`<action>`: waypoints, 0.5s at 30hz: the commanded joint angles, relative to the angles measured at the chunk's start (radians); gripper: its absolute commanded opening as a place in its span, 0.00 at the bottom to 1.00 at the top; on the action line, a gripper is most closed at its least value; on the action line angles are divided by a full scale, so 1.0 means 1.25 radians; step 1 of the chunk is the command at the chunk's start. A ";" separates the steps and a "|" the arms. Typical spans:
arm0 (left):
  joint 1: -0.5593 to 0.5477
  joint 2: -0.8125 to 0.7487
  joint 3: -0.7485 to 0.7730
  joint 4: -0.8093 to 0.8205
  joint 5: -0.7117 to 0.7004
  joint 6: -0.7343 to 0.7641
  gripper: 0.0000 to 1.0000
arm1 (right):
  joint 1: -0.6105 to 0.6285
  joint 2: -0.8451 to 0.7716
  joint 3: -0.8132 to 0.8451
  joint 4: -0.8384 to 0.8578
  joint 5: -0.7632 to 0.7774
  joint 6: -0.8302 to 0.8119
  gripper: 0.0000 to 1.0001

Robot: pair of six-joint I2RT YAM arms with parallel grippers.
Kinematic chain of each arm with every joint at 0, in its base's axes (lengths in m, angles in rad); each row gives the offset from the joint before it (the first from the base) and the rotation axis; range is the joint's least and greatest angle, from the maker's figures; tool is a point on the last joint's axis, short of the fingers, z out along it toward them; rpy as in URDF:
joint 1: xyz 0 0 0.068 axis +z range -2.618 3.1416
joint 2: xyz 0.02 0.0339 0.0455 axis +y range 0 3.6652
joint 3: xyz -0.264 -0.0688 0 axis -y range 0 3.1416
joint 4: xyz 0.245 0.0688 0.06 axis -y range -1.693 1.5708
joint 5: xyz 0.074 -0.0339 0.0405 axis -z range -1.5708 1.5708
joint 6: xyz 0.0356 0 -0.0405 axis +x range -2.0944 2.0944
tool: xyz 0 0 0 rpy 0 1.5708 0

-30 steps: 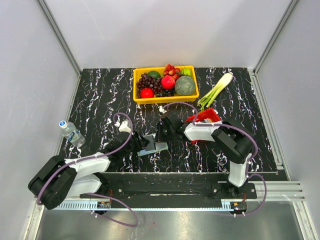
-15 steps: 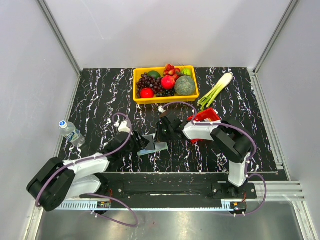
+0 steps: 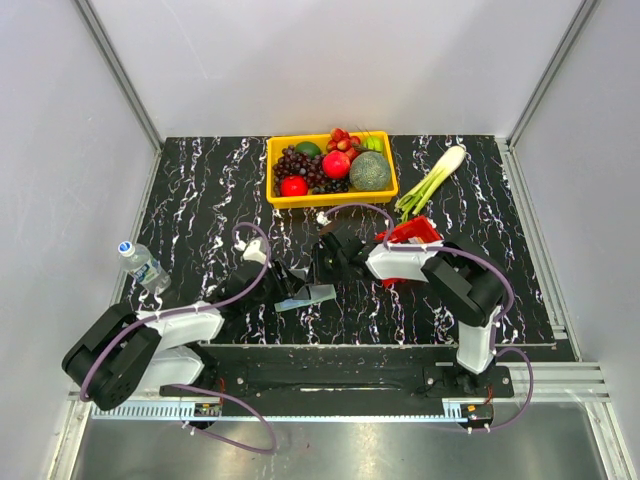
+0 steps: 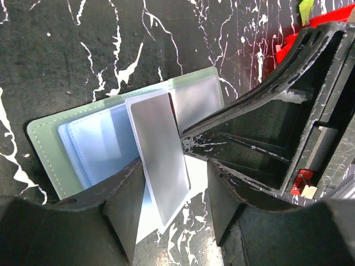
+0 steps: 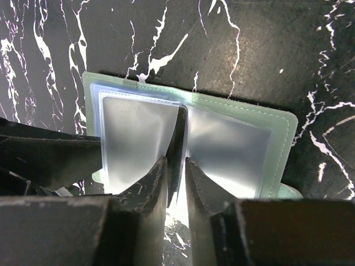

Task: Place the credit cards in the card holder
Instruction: Turn over the card slot in the card holder.

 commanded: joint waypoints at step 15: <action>0.001 0.085 0.136 0.042 0.089 0.046 0.47 | -0.030 -0.235 -0.059 -0.125 0.237 -0.068 0.31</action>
